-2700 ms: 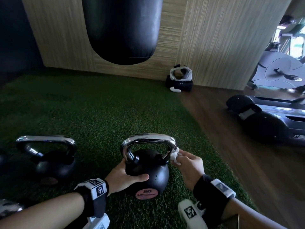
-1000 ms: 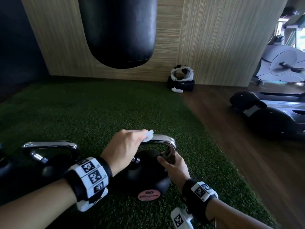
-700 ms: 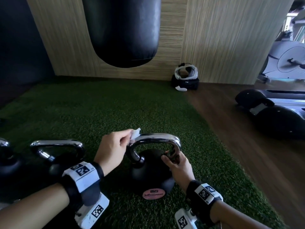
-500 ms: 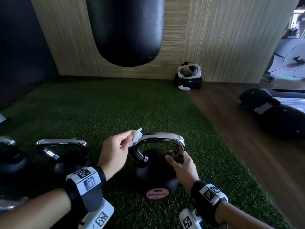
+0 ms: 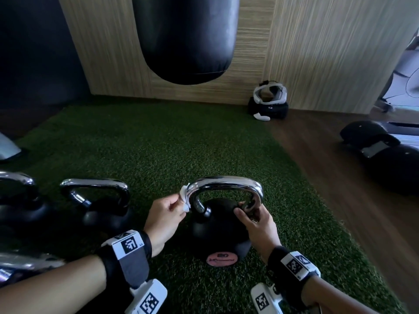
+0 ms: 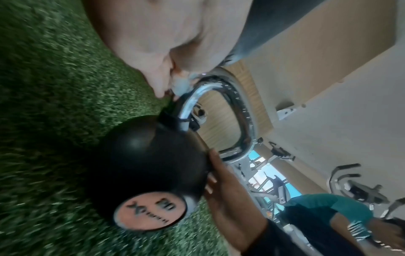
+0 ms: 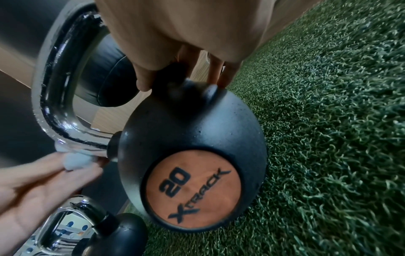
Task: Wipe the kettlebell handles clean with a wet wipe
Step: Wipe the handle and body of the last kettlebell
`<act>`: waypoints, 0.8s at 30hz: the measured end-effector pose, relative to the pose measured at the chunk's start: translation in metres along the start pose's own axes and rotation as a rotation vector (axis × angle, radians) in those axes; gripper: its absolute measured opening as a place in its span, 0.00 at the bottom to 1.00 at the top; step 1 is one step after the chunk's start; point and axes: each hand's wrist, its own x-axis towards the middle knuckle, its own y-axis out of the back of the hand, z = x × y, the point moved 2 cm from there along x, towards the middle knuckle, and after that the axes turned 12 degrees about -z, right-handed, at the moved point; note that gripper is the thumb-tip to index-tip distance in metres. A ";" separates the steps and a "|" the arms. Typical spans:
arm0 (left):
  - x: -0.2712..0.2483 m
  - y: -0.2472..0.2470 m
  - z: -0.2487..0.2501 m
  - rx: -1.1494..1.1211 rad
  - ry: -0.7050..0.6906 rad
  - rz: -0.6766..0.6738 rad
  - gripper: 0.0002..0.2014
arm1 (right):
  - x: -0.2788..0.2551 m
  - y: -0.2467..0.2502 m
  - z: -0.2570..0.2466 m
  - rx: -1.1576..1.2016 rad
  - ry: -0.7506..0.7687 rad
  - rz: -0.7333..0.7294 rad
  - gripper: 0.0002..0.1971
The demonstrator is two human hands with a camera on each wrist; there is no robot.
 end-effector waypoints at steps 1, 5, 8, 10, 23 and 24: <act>-0.002 0.000 -0.005 -0.013 0.041 -0.037 0.15 | 0.000 0.001 0.000 0.021 0.001 -0.008 0.17; -0.008 0.002 -0.027 0.186 0.064 -0.172 0.11 | 0.003 0.009 -0.011 0.093 0.028 -0.081 0.16; -0.007 0.003 -0.024 0.409 0.021 -0.226 0.22 | 0.005 0.015 -0.020 0.100 0.041 -0.147 0.17; -0.007 0.002 -0.017 0.552 -0.036 -0.152 0.21 | 0.006 0.018 -0.023 0.080 0.048 -0.178 0.16; 0.035 -0.021 -0.011 0.633 0.029 0.018 0.20 | -0.040 0.039 -0.013 -0.217 0.034 -0.214 0.15; 0.042 -0.025 -0.009 0.629 0.037 0.012 0.19 | -0.048 0.039 -0.015 -0.263 0.049 -0.224 0.15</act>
